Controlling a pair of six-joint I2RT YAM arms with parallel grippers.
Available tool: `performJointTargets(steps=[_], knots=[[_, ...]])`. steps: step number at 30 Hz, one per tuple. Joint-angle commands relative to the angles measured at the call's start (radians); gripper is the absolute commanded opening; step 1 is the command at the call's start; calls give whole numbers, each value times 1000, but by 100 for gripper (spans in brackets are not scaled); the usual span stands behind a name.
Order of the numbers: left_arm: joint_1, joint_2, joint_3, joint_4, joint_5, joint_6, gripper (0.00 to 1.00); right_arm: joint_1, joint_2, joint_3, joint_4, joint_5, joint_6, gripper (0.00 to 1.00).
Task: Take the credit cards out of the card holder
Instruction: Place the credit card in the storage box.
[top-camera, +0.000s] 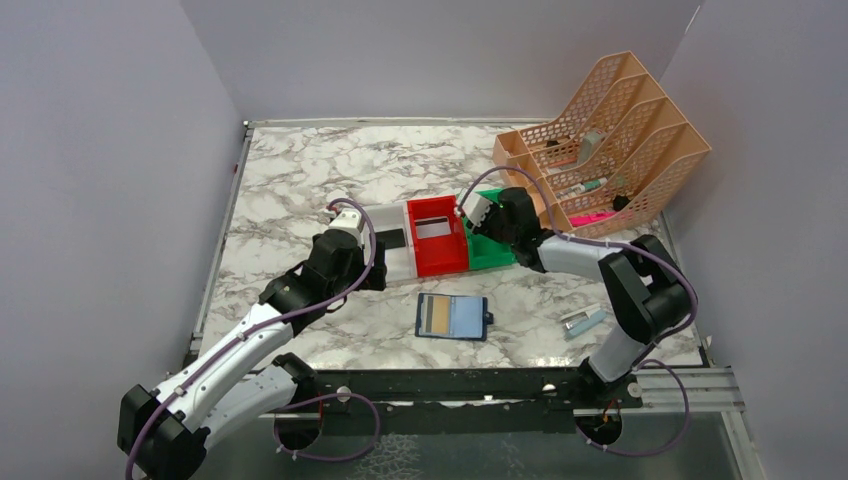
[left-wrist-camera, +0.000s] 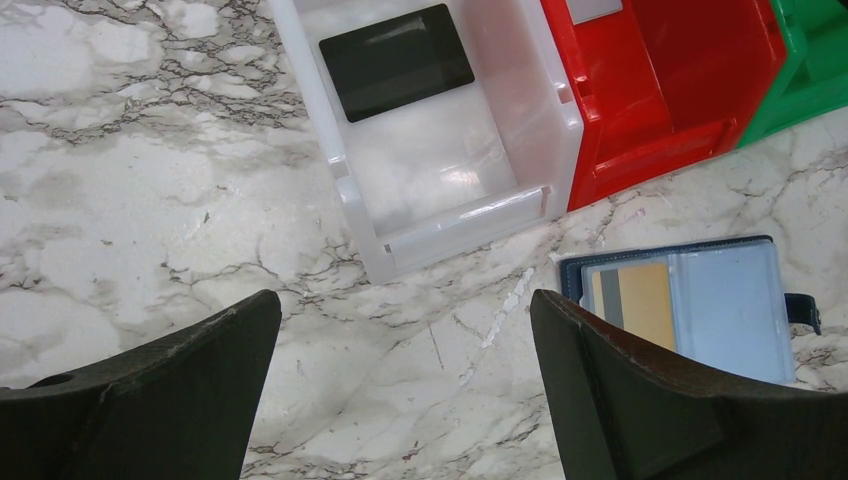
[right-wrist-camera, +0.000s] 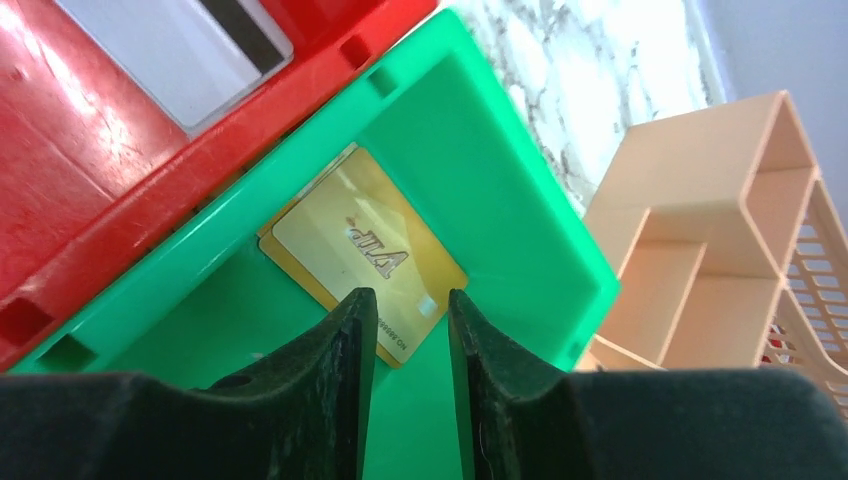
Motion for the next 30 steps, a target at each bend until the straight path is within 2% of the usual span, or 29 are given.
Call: performJointTargets(steps=[1, 6, 8, 10, 11, 13, 17, 24, 27, 30], knots=[[-2, 7, 17, 7, 0, 17, 99, -6, -134, 8, 63, -20, 143, 39], [0, 2, 27, -2, -12, 14, 99, -5, -302, -29, 66, -76, 408, 44], [1, -4, 26, -4, -21, 12, 99, -6, -364, -39, 21, -21, 653, 60], [3, -11, 24, -4, -24, 9, 99, -6, -400, -28, -102, 28, 901, 77], [3, -13, 24, -4, -26, 10, 99, -7, -410, -24, -168, -8, 968, 79], [2, -14, 23, -4, -25, 12, 99, -7, -427, -48, -211, -129, 1084, 76], [4, -5, 22, -3, -13, 14, 99, -6, -475, -150, -151, -344, 1272, 67], [6, 30, 29, 1, 57, 20, 99, 27, -611, -314, -168, -390, 1439, 55], [6, 42, 29, 5, 149, -37, 99, 47, -638, -370, -168, -402, 1459, 54], [6, 57, -1, 114, 363, -84, 99, 72, -607, -391, -159, -446, 1475, 48]])
